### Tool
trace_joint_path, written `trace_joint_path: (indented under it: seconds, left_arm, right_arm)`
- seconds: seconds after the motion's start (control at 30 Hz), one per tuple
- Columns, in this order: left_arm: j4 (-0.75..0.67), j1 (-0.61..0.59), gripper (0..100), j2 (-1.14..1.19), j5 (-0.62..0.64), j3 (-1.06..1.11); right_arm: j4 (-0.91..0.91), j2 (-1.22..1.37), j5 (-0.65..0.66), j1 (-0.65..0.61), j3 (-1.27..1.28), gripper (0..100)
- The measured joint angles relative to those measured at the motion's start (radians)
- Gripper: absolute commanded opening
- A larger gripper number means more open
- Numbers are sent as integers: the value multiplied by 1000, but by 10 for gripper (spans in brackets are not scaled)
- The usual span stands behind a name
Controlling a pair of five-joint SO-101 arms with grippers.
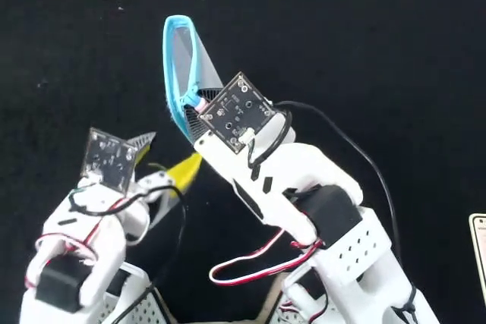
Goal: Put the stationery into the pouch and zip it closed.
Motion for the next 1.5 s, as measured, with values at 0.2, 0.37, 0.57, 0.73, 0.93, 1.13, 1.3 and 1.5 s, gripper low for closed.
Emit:
trace_joint_path:
  seconds: [0.2,0.37,0.57,0.73,0.93,1.13,1.3,1.5]
  left_arm:
    - [-181,-21,278,14,0,140]
    - [-221,-61,278,11,0,161]
    - [-233,-155,278,2,0,161]
    - [-245,-172,277,2,0,161]
    - [-193,-170,278,3,0,127]
    - [35,-43,279,-12,0,-18]
    - [-9,61,279,-8,0,-23]
    - [-284,-2,279,5,0,150]
  right_arm:
    - [0,0,0,0,0,11]
    - [0,-2,0,0,0,11]
    - [0,-2,0,41,0,11]
    - [0,-2,0,49,0,11]
    - [0,-2,0,49,0,11]
    - [0,-2,0,49,0,11]
    - [0,-2,0,49,0,11]
    - [15,-2,0,61,0,11]
